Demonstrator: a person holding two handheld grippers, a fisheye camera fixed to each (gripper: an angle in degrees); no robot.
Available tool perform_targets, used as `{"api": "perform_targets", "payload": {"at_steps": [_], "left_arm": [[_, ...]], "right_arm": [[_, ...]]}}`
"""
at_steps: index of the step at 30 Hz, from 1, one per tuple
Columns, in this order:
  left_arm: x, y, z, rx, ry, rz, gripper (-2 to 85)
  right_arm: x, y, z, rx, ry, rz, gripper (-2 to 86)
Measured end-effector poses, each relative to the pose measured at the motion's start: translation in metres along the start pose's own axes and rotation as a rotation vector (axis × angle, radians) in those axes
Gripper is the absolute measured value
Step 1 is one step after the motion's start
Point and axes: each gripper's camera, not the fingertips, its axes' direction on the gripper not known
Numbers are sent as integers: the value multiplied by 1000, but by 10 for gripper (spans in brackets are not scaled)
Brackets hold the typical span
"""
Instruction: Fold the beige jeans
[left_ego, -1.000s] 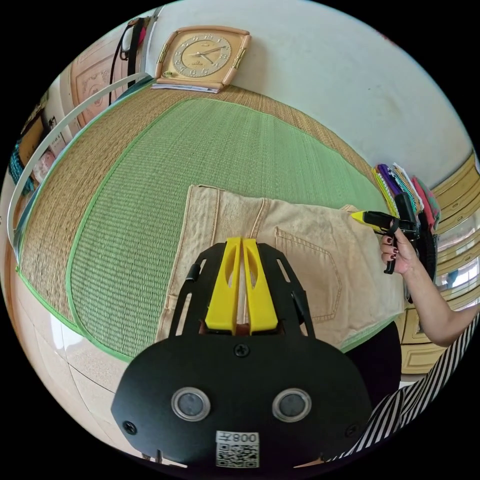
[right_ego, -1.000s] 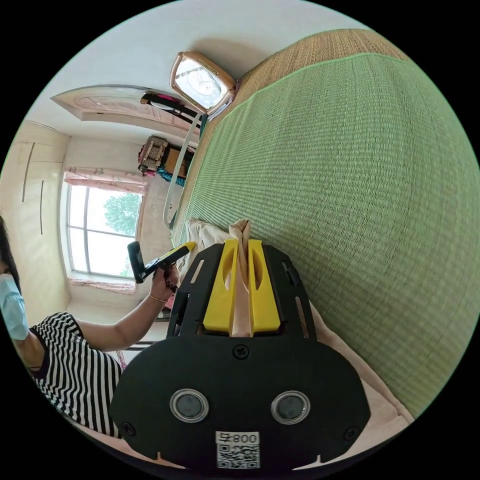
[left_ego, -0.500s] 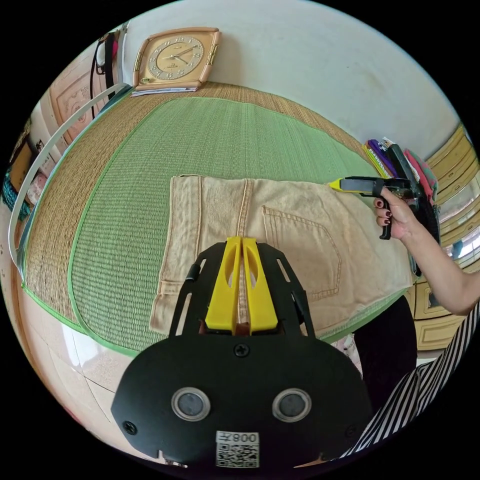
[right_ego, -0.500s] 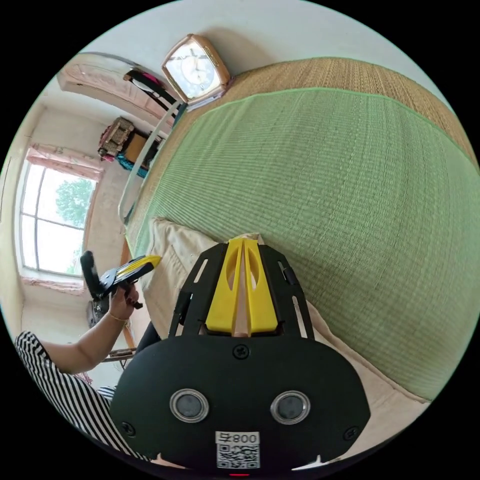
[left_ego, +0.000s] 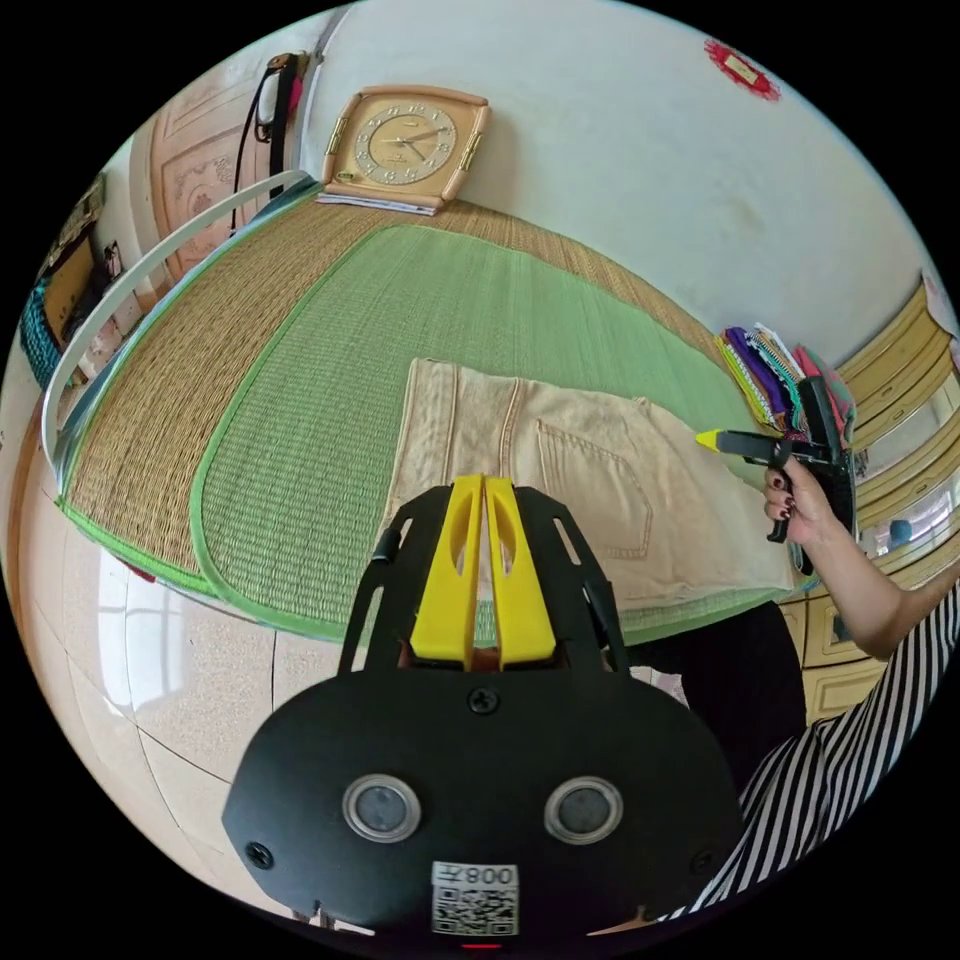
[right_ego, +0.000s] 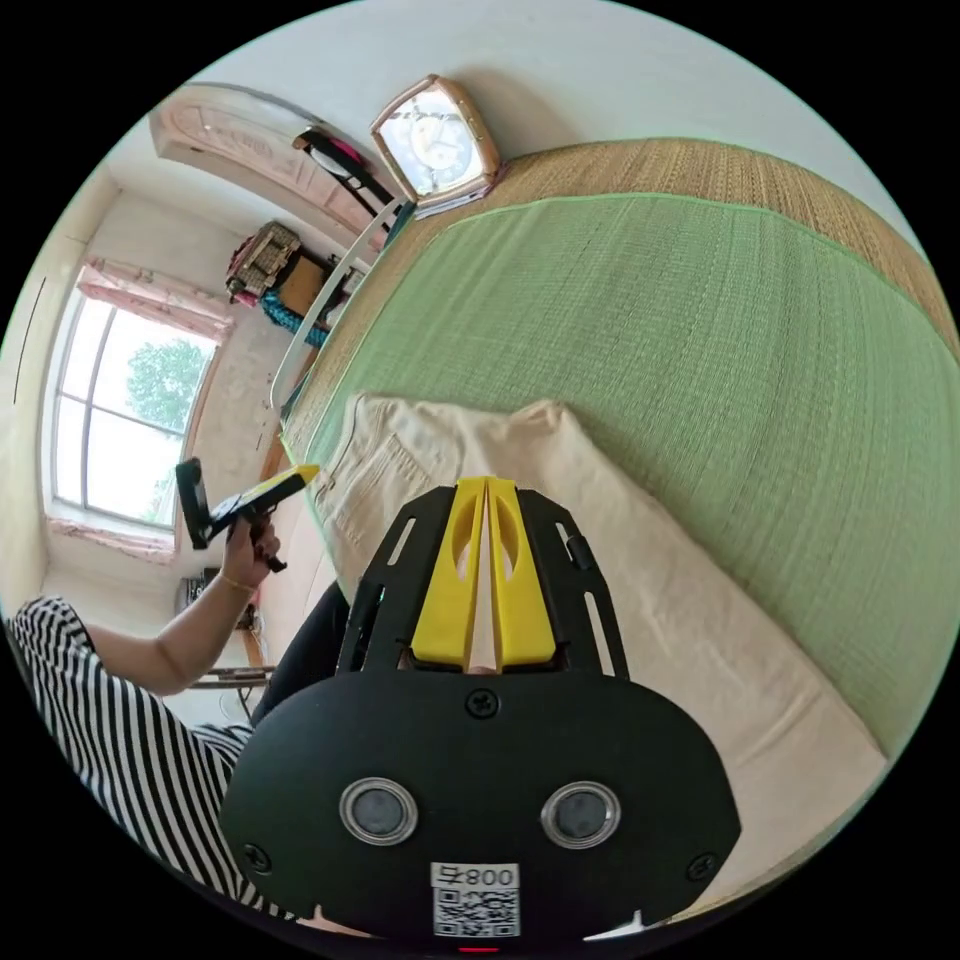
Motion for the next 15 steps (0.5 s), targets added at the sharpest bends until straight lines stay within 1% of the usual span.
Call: {"api": "perform_targets", "payload": {"at_steps": [3, 6, 8, 11, 15], "left_arm": [[-4, 8, 17, -88, -68, 2, 1], [-8, 8, 18, -73, -4, -49, 2], [-7, 11, 3, 10, 27, -78, 1], [2, 19, -9, 50, 70, -55, 1], [20, 31, 3, 20, 160, -22, 2]], "right_arm": [[-23, 50, 10, -74, 44, 2, 1], [-34, 91, 27, -154, 114, 43, 1], [-48, 112, 36, -193, 191, 17, 1], [-66, 126, 43, -181, 298, -23, 1], [-75, 135, 48, -193, 334, -11, 1]]}}
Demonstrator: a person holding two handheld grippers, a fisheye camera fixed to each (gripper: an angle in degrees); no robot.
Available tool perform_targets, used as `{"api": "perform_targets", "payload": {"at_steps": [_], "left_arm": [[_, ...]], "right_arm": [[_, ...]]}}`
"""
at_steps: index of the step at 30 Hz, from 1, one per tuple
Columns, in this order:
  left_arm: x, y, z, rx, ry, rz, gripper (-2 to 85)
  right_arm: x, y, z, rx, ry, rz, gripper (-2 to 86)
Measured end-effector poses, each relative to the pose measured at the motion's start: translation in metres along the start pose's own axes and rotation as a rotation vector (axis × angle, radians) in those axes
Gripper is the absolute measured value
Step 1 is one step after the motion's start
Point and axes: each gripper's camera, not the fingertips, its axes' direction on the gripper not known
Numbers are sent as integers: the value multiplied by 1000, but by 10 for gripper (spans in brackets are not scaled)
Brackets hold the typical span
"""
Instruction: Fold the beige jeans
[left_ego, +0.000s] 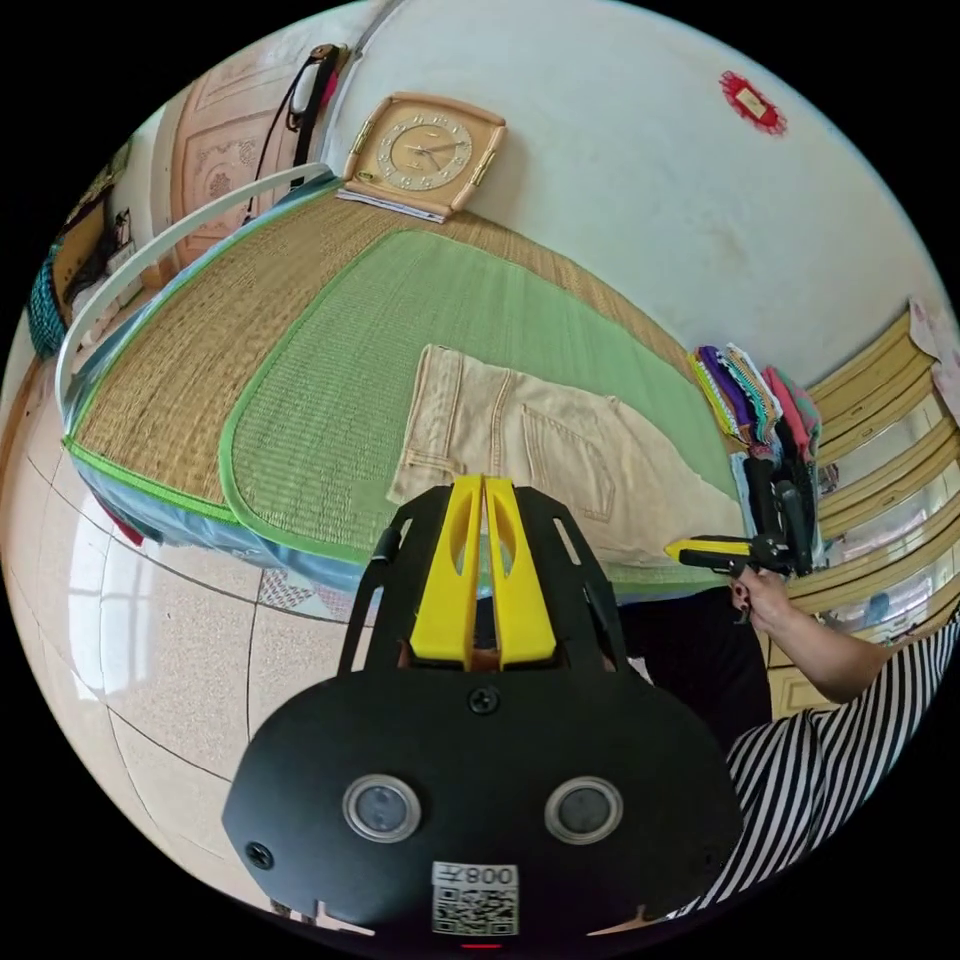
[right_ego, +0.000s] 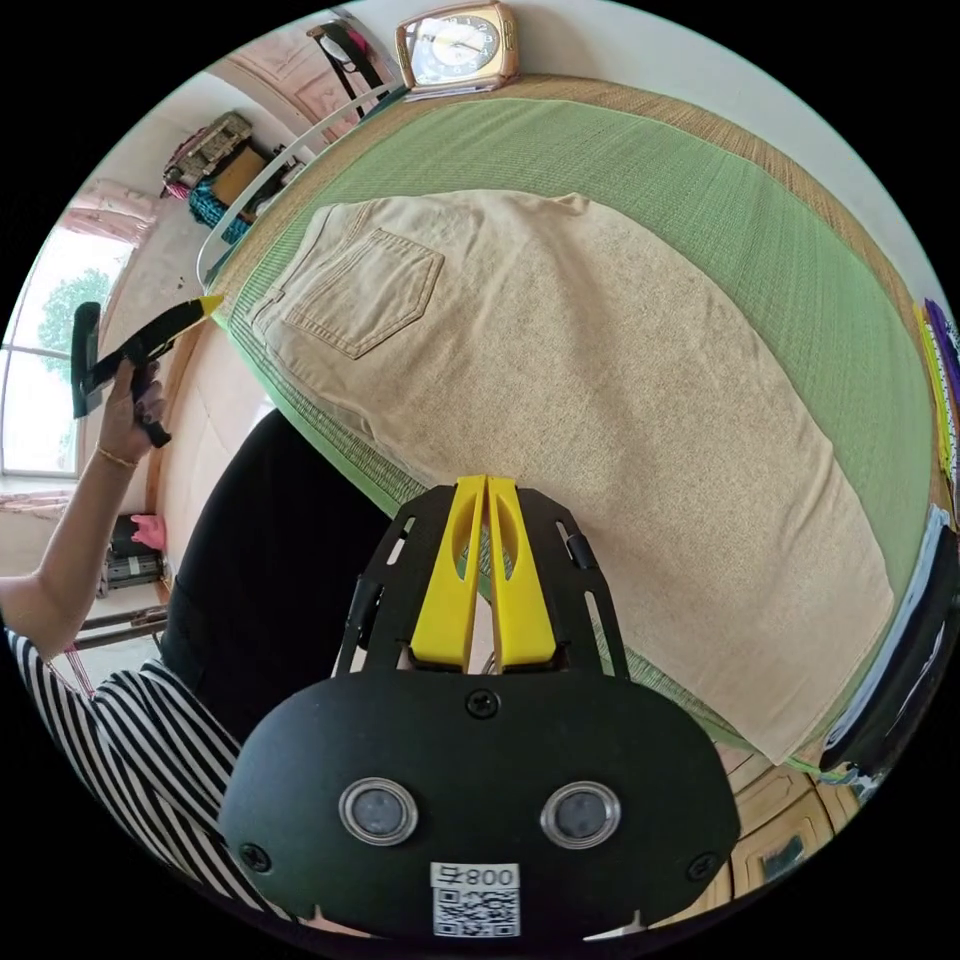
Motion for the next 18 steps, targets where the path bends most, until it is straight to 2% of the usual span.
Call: {"api": "perform_targets", "payload": {"at_steps": [2, 5, 10, 13, 18], "left_arm": [[19, 7, 26, -81, 44, 48, 2], [51, 13, 59, -167, 12, 123, 2], [92, 2, 96, -180, 30, 164, 2], [117, -16, 122, -201, 1, 191, 2], [153, -33, 180, -339, -140, 254, 2]], "right_arm": [[-3, 11, 1, 21, 6, 5, 2], [-7, 25, 2, 37, 19, 27, 2], [-16, 45, 5, 33, 84, 3, 2], [-13, 61, 6, 45, 80, 21, 2], [0, 91, 7, 64, 21, 67, 2]]}}
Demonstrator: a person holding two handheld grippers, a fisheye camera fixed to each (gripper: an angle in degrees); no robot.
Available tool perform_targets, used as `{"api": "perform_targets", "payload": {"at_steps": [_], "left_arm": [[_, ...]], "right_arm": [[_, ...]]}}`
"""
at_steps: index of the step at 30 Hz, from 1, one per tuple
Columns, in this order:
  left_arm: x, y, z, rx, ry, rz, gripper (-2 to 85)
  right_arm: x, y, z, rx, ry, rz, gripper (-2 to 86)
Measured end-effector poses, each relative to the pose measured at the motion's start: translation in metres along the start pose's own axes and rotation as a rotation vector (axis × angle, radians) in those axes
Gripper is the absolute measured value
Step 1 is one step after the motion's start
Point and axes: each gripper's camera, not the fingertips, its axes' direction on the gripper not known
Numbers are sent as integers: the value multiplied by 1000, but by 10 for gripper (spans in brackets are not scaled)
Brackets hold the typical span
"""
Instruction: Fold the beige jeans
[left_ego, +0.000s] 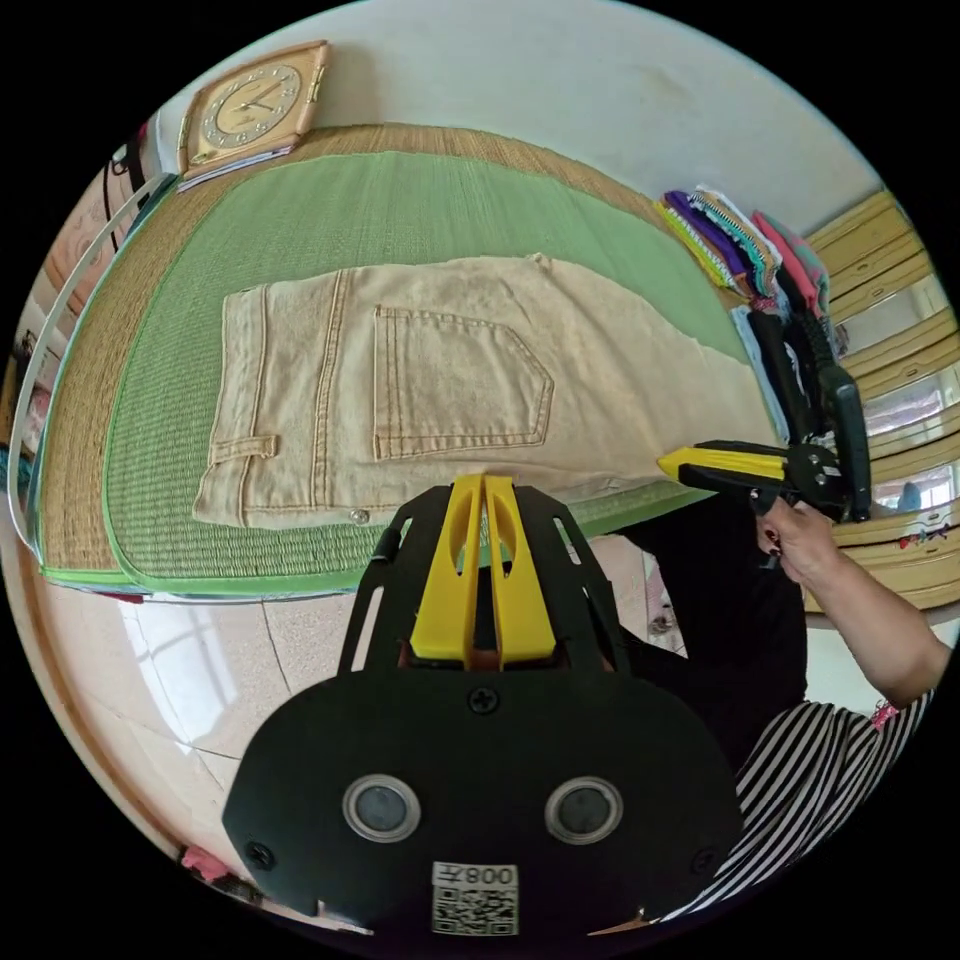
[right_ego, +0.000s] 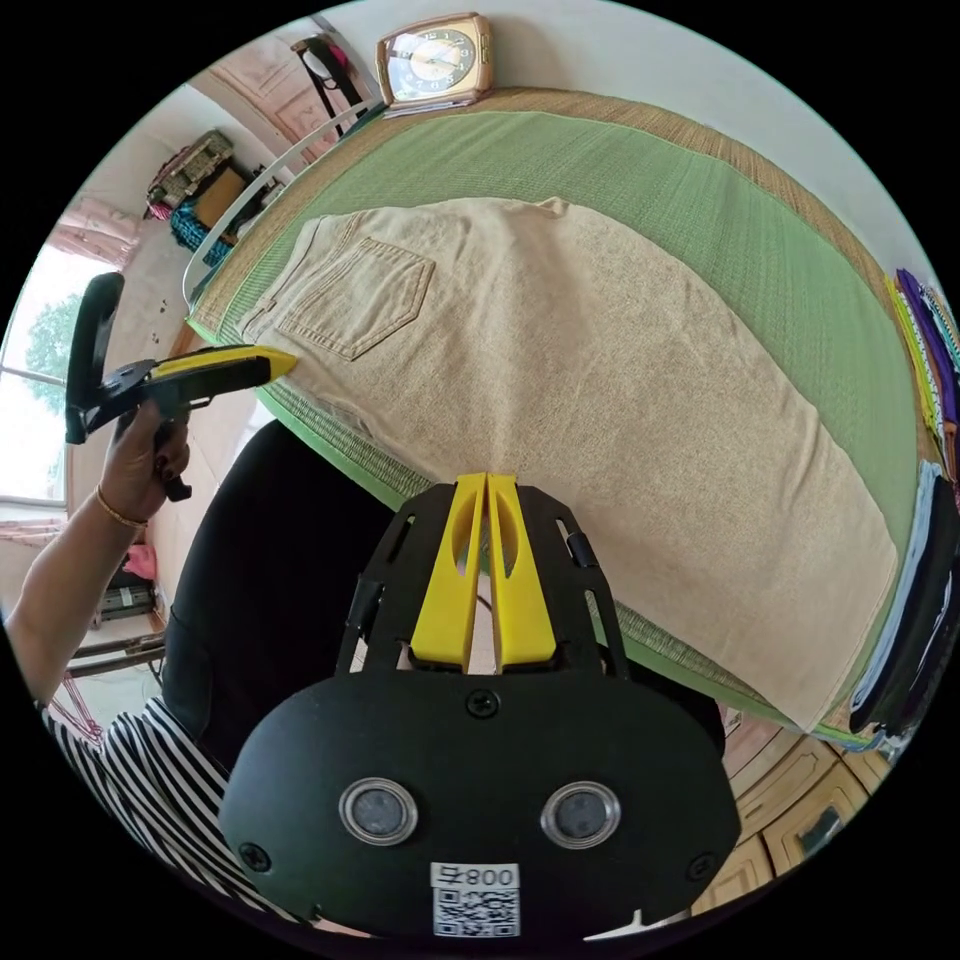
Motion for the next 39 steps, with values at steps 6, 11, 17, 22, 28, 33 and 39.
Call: {"api": "perform_targets", "payload": {"at_steps": [6, 11, 17, 22, 28, 33, 39], "left_arm": [[33, -27, 31, -48, 0, 14, 2], [57, -58, 60, -78, 27, -20, 2], [97, -88, 72, -1, 91, 29, 4], [168, -137, 92, 26, 227, 213, 13], [312, -235, 162, -89, 341, 494, 32], [438, -311, 221, -158, 346, 661, 46], [566, -379, 286, -234, 278, 819, 69]], "right_arm": [[16, 39, 1, 8, -6, -34, 2], [44, 72, 0, 37, -50, -3, 2], [104, 130, -15, 93, -185, 86, 3], [193, 226, -46, 282, -234, 325, 12], [315, 371, -78, 512, -202, 746, 65], [372, 443, -76, 584, -184, 910, 82], [420, 476, -60, 588, -220, 945, 88]]}}
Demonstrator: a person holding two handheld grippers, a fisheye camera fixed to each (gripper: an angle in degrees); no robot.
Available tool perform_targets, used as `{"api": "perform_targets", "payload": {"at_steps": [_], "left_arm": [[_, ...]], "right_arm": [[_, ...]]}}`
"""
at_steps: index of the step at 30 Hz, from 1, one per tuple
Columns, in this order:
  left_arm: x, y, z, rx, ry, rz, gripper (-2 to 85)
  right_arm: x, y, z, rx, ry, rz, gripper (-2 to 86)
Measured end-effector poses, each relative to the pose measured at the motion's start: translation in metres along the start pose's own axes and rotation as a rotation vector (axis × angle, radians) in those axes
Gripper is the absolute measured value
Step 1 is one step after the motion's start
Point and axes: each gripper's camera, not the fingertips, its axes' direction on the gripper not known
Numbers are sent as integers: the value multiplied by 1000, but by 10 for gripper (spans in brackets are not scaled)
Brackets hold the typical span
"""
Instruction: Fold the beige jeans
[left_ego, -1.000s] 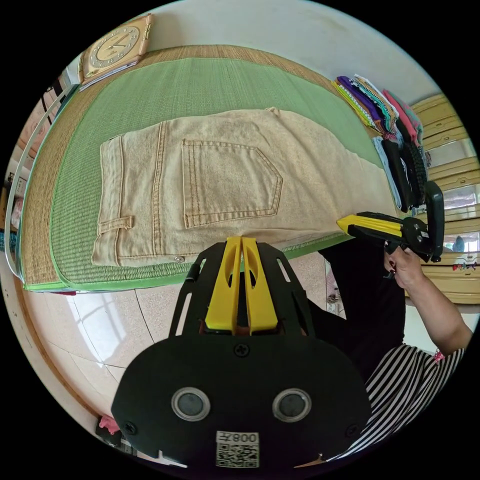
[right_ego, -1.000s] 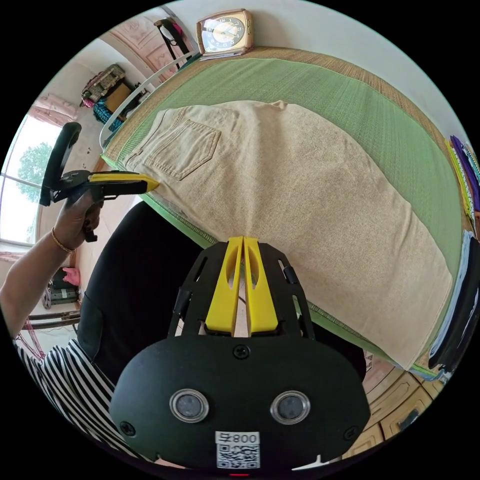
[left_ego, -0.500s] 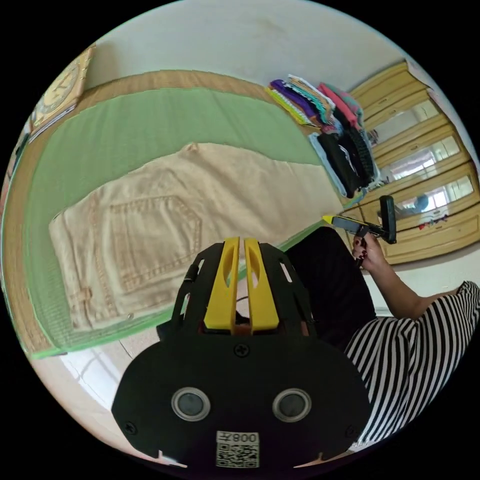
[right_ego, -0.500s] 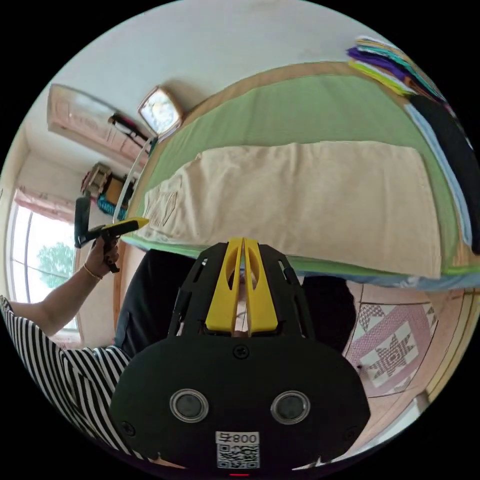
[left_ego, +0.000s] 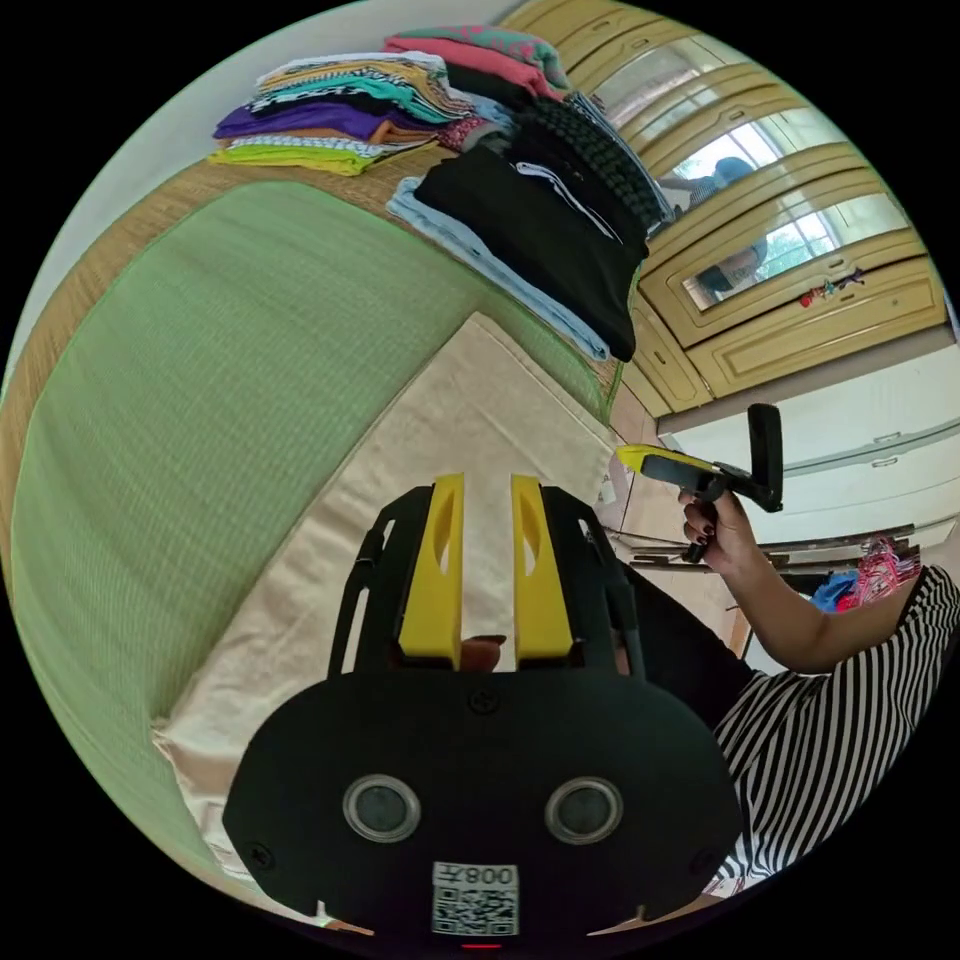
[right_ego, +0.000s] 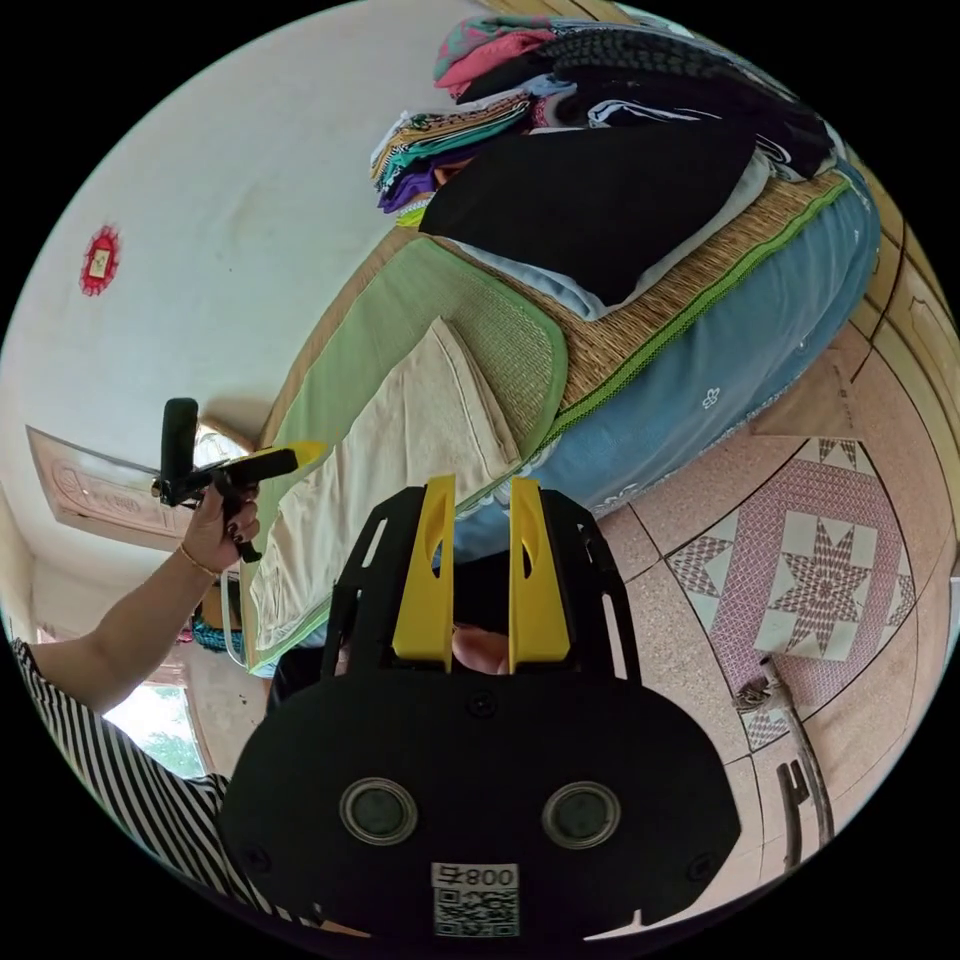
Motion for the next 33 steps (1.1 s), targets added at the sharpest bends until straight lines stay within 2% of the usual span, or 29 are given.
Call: {"api": "perform_targets", "payload": {"at_steps": [8, 17, 26, 33], "left_arm": [[13, -138, 65, -81, -87, 101, 80], [21, -245, 128, -142, -117, 131, 90], [44, -307, 167, -197, -231, 225, 73], [47, -345, 181, -233, -191, 218, 25]], "right_arm": [[68, -15, -15, 30, -103, 51, 77], [125, -37, -23, 27, -147, 63, 72], [171, -54, -32, 27, -206, 79, 68], [200, -66, -37, 25, -270, 104, 55]]}}
